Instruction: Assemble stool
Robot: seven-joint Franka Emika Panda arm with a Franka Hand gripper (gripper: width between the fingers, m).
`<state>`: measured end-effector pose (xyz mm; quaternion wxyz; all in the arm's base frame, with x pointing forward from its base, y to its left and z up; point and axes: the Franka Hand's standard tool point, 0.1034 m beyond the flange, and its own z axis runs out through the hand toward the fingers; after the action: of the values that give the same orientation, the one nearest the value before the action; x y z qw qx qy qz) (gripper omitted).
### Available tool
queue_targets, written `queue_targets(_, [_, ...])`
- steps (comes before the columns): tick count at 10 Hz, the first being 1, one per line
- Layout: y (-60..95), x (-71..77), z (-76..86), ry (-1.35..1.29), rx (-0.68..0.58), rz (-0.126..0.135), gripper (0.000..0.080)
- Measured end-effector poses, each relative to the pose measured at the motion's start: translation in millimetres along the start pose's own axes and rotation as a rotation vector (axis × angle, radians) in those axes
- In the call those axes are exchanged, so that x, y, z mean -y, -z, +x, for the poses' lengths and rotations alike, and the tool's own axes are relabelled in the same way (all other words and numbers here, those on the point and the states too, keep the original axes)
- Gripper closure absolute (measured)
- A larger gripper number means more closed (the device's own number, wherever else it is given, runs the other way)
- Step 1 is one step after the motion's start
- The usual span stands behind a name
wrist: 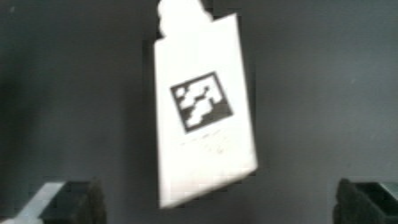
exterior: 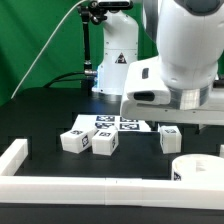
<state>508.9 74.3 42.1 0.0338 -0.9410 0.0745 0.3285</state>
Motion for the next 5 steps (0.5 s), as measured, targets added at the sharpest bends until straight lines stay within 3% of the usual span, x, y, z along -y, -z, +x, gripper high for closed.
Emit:
queue_targets(3, [-10.2, -7.3, -6.2, -0.006, 0.206, -0.022, 0.0151])
queue_targets(5, [-23.4, -5.2, 0.1, 0.020, 0.178, 0.002, 0.0151])
